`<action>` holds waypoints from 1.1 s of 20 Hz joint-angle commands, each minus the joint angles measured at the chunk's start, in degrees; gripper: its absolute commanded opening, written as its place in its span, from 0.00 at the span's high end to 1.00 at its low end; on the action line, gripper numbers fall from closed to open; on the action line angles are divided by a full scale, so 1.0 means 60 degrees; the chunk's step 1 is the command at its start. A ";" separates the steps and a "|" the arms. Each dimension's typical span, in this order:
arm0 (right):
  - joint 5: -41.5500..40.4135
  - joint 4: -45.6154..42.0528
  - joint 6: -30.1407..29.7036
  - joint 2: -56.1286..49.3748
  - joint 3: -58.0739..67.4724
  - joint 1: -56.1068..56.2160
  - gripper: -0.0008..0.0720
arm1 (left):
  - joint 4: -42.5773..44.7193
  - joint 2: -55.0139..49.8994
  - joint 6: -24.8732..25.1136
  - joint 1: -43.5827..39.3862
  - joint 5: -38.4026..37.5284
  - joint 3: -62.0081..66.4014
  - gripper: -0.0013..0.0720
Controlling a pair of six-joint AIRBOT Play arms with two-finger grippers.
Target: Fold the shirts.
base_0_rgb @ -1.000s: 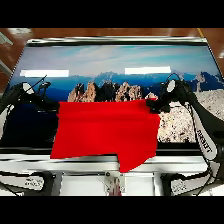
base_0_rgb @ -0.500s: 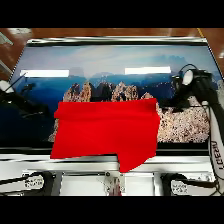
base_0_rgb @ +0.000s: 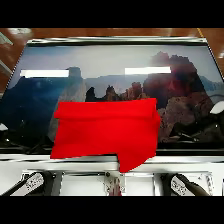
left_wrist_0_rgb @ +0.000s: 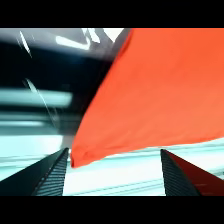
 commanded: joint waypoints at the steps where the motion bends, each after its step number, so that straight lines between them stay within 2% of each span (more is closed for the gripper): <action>1: -0.0710 0.0364 -0.0404 0.0754 -0.1326 -0.0444 0.19 | -0.0007 0.0215 0.0452 0.0324 0.0637 -0.1195 0.04; 4: -0.0754 0.0481 -0.0397 0.0801 -0.1435 -0.0441 0.19 | -0.0033 0.0208 0.0455 0.0284 0.0914 -0.1191 0.04; 5: -0.0765 0.0576 -0.0397 0.0801 -0.1435 -0.0441 0.19 | -0.0029 0.0204 0.0463 0.0270 0.1016 -0.1195 0.13; 6: -0.0765 0.0663 -0.0393 0.0801 -0.1435 -0.0441 0.19 | -0.0026 0.0204 0.0474 0.0233 0.1129 -0.1195 0.17; 9: -0.0758 0.0761 -0.0379 0.0801 -0.1435 -0.0441 0.19 | -0.0040 -0.0080 0.0601 -0.0073 0.1140 -0.1195 0.16; 11: -0.0750 0.0758 -0.0280 0.0801 -0.1435 -0.0441 0.19 | -0.0280 -0.0495 0.0674 -0.0328 0.1140 -0.1195 0.07; 14: -0.0750 0.0758 -0.0164 0.0801 -0.1435 -0.0441 0.19 | -0.1067 -0.1118 0.0954 -0.0790 0.1249 -0.1195 0.09; 15: -0.0754 0.0747 -0.0117 0.0801 -0.1435 -0.0441 0.19 | -0.1231 -0.1239 0.0943 -0.0922 0.1461 -0.1195 0.14; 16: -0.0754 0.0721 -0.0062 0.0801 -0.1435 -0.0441 0.19 | -0.1384 -0.1304 0.0914 -0.1024 0.1654 -0.1195 0.42; 17: -0.0758 0.0699 -0.0022 0.0801 -0.1446 -0.0441 0.19 | -0.1534 -0.1319 0.0925 -0.1067 0.1723 -0.1195 0.65; 18: -0.0761 0.0678 0.0007 0.0801 -0.1501 -0.0441 0.19 | -0.1614 -0.1315 0.0925 -0.1060 0.1701 -0.1191 0.82; 19: -0.0750 0.0674 0.0018 0.0801 -0.1668 -0.0441 0.19 | -0.1610 -0.1315 0.0958 -0.1064 0.1621 -0.1191 0.92; 22: -0.0831 0.0947 -0.0178 0.0841 -0.2623 -0.0441 0.19 | -0.1610 -0.1279 0.1177 -0.1060 0.1330 -0.1188 0.92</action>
